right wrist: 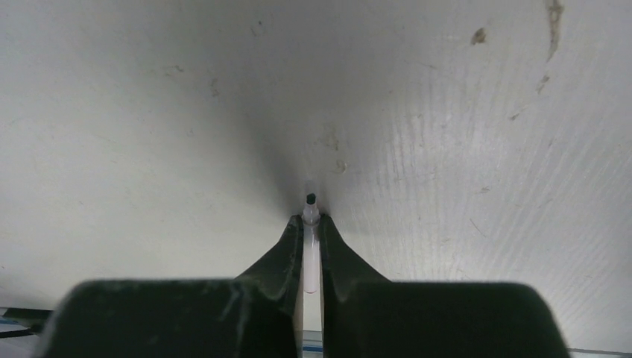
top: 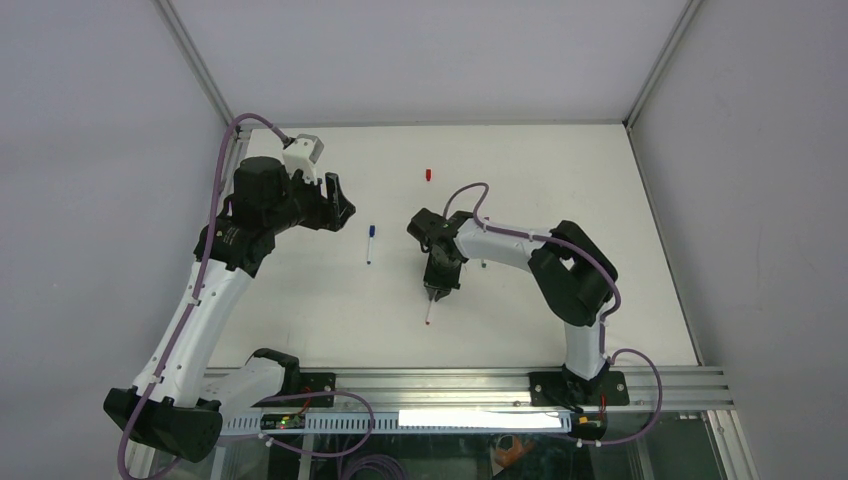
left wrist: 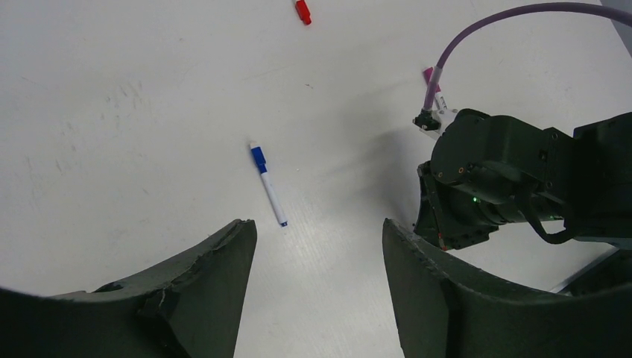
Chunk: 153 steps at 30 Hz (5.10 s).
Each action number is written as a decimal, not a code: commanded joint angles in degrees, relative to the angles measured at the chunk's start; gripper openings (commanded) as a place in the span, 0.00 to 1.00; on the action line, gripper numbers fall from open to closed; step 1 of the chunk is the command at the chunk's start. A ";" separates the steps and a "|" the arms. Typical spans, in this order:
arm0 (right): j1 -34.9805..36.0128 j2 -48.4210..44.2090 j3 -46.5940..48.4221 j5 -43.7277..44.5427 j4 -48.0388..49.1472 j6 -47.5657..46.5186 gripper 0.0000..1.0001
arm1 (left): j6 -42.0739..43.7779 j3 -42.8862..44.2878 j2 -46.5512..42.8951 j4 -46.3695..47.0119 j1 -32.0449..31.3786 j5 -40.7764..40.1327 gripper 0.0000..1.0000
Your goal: Insert the pens into the pen caps
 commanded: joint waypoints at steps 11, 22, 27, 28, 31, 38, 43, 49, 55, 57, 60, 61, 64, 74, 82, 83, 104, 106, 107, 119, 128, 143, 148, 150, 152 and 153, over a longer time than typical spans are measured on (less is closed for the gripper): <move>-0.07 1.16 1.97 -2.74 4.63 -6.50 0.00 | 0.82 -0.22 0.83 0.65 0.56 -1.33 0.67; -1.74 -6.42 2.26 6.12 15.25 -11.91 0.00 | 0.91 -0.71 2.27 2.03 0.63 0.46 0.74; -2.60 -11.59 -2.69 9.45 27.36 -13.84 0.00 | 0.94 -1.25 3.27 3.64 0.60 4.91 0.74; -3.02 -12.28 -3.82 9.79 29.79 -13.82 0.00 | 0.82 -1.38 3.51 4.09 0.59 6.44 0.74; -4.05 -13.60 -5.28 10.08 36.32 -14.08 0.00 | 0.62 -1.43 4.82 4.76 0.65 8.77 0.74; -4.66 -13.96 -3.38 11.22 43.39 -15.71 0.00 | -0.86 -1.14 8.47 5.85 0.65 12.60 0.75; -5.76 -13.83 -1.68 10.51 46.40 -15.41 0.00 | -1.28 -1.68 10.64 6.48 0.65 13.94 0.74; -5.92 -12.71 2.63 8.67 49.84 -14.56 0.00 | -0.87 -1.86 12.11 6.46 0.65 13.96 0.70; -5.86 -11.36 5.21 6.21 51.35 -12.52 0.00 | -0.53 -1.46 13.41 6.44 0.65 14.26 0.69; -5.79 -10.74 5.84 4.76 51.94 -11.12 0.00 | -0.41 -1.70 13.60 6.44 0.65 13.70 0.68; -5.19 -10.22 6.20 3.79 52.55 -10.19 0.00 | -0.13 -1.77 13.62 6.47 0.65 12.91 0.68; -4.99 -10.17 6.29 3.41 52.57 -9.94 0.00 | 0.00 -1.86 13.62 6.47 0.67 12.57 0.68; -3.90 -10.20 6.77 2.00 52.46 -9.47 0.00 | 0.25 -1.89 13.70 6.47 0.65 11.82 0.68; -1.87 -9.36 8.29 -1.99 53.53 -7.62 0.00 | 0.68 -1.39 14.75 6.32 0.65 11.34 0.67; -1.60 -9.13 8.61 -3.13 53.88 -6.97 0.00 | 1.28 -1.23 14.91 5.97 0.65 10.82 0.31; -1.57 -9.02 8.61 -3.34 53.88 -6.84 0.00 | 1.37 -1.18 14.93 5.92 0.65 10.73 0.23; -1.57 -7.91 6.67 -3.20 53.97 -5.92 0.00 | 1.86 -1.77 13.18 5.90 0.65 8.74 0.01; -1.57 -7.76 6.72 -3.24 53.95 -5.93 0.00 | 1.96 -1.71 13.32 5.87 0.65 9.21 0.00; -1.57 -7.64 6.75 -3.24 53.97 -5.86 0.00 | 2.12 -1.78 13.35 5.85 0.65 9.52 0.00; -9.39 -6.65 6.83 3.29 48.92 -14.38 0.57 | 3.10 -1.99 14.78 4.85 0.65 9.60 0.00; -13.26 11.31 31.87 17.43 28.26 -44.66 0.67 | 4.18 -1.36 15.64 3.26 0.56 10.49 0.00; -17.04 27.54 47.25 19.87 27.95 -50.23 0.65 | 4.47 -0.77 16.91 2.34 0.52 10.51 0.00; -17.57 30.69 50.68 17.69 26.80 -49.64 0.58 | 4.47 -0.67 17.26 2.37 0.53 10.49 0.00; -17.59 31.71 51.68 16.70 26.43 -49.06 0.54 | 4.47 -0.58 17.35 2.35 0.53 10.44 0.00; -17.62 32.71 52.40 16.02 26.12 -48.58 0.51 | 4.47 -0.50 17.35 2.26 0.52 10.23 0.00; -17.57 33.11 52.64 15.71 25.97 -48.54 0.51 | 4.47 -0.49 17.32 2.27 0.48 10.15 0.00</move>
